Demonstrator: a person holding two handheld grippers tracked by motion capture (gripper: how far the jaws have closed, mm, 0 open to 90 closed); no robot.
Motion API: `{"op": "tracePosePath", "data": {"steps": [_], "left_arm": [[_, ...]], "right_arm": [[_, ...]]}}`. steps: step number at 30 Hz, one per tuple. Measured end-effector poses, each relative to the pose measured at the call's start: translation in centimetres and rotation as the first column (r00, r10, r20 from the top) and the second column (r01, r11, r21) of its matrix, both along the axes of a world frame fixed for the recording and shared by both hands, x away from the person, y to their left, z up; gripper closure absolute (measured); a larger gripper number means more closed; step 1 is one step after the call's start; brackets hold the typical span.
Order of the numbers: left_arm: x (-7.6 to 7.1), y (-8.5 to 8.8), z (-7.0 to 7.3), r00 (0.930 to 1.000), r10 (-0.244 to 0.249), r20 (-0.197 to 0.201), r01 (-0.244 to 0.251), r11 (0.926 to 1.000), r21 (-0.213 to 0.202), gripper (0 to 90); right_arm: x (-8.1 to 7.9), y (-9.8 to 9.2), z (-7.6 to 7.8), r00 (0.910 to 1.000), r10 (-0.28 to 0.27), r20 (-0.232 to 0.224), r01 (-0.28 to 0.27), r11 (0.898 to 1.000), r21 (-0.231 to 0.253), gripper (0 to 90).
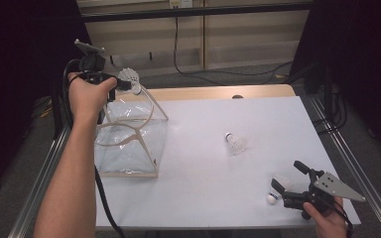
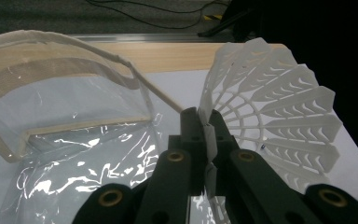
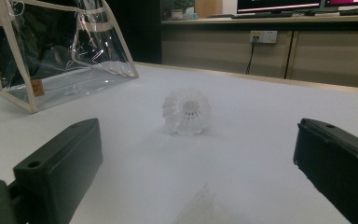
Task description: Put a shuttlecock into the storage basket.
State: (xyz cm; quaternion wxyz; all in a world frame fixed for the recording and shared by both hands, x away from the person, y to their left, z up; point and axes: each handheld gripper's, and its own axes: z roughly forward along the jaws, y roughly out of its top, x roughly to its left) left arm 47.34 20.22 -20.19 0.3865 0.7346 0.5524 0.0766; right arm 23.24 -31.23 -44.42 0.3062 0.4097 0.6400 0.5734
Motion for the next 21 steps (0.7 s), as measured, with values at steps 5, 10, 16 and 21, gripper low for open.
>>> {"op": "tracePosePath", "data": {"steps": [5, 10, 16, 21], "left_arm": [[0.11, 0.15, -0.19, 1.0, 0.008, 0.001, -0.008, 1.0, -0.002, 89.4], [0.25, 0.25, -0.39, 0.9999, 0.015, 0.002, -0.015, 0.9999, -0.004, 89.4], [0.42, 0.46, -0.68, 0.9998, 0.022, -0.001, -0.022, 0.9998, -0.003, 89.3], [0.56, 0.87, -0.9, 0.9992, 0.039, -0.001, -0.039, 0.9992, 0.003, 89.3]], "right_arm": [[-0.01, 0.0, 0.01, 1.0, 0.001, -0.001, -0.001, 1.0, 0.001, 0.8], [-0.01, 0.0, 0.0, 1.0, 0.001, -0.001, -0.001, 1.0, 0.0, 0.8], [-0.03, -0.05, 0.01, 1.0, 0.002, 0.001, -0.002, 1.0, -0.002, 0.8], [-0.03, -0.05, 0.0, 1.0, 0.003, 0.0, -0.003, 1.0, -0.002, 0.8]]}}
